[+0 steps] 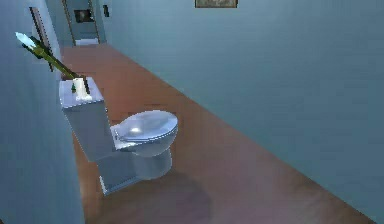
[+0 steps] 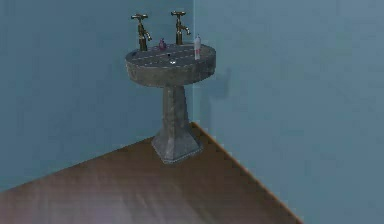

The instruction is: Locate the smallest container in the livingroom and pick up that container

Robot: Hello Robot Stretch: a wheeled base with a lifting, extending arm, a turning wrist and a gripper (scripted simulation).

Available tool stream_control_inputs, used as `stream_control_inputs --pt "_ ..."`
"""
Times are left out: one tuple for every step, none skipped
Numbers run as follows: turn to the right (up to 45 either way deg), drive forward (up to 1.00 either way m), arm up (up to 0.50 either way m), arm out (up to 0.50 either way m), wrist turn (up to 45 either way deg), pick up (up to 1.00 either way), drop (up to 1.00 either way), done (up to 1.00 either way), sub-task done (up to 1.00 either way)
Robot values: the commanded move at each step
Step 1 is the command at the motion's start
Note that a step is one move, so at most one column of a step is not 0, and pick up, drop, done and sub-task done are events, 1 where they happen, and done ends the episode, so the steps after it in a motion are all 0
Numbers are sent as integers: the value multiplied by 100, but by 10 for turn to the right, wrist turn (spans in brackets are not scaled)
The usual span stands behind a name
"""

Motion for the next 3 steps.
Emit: stream_control_inputs --pt "210 0 0 0 0 0 0 0 0" --pt "30 0 0 0 0 0 0 0 0" --pt "0 25 0 0 0 0 0 0 0"
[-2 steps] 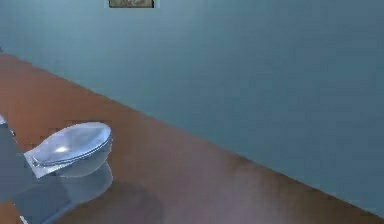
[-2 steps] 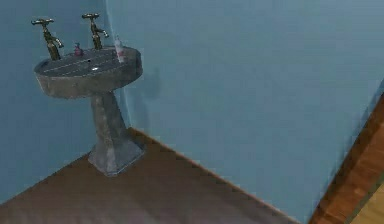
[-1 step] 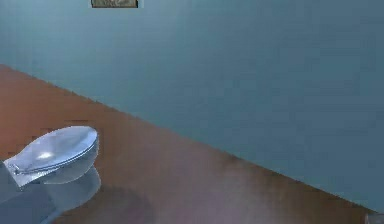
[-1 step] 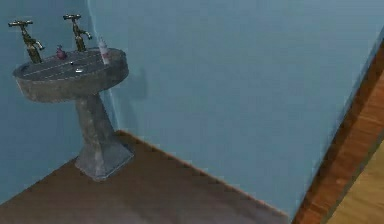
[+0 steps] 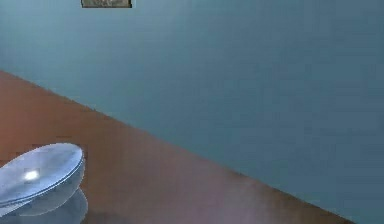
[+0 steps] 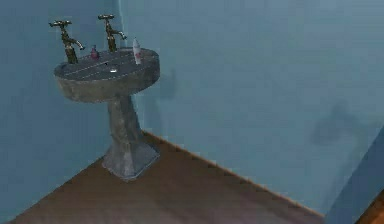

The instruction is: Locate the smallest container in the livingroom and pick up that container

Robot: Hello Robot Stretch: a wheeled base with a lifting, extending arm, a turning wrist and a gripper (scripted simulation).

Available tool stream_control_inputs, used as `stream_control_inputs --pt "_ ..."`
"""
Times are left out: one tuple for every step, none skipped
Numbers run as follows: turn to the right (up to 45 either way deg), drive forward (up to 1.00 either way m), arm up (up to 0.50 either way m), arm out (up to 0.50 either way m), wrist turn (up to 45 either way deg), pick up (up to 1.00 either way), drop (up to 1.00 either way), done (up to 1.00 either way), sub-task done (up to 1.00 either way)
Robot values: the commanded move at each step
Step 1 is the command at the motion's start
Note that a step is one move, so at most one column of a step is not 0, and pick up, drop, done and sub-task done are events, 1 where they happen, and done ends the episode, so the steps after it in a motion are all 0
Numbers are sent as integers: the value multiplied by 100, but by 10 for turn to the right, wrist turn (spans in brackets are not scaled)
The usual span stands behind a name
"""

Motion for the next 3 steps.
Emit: stream_control_inputs --pt "-120 0 0 0 0 0 0 0 0" --pt "0 100 0 0 0 0 0 0 0" --pt "-30 0 0 0 0 0 0 0 0"
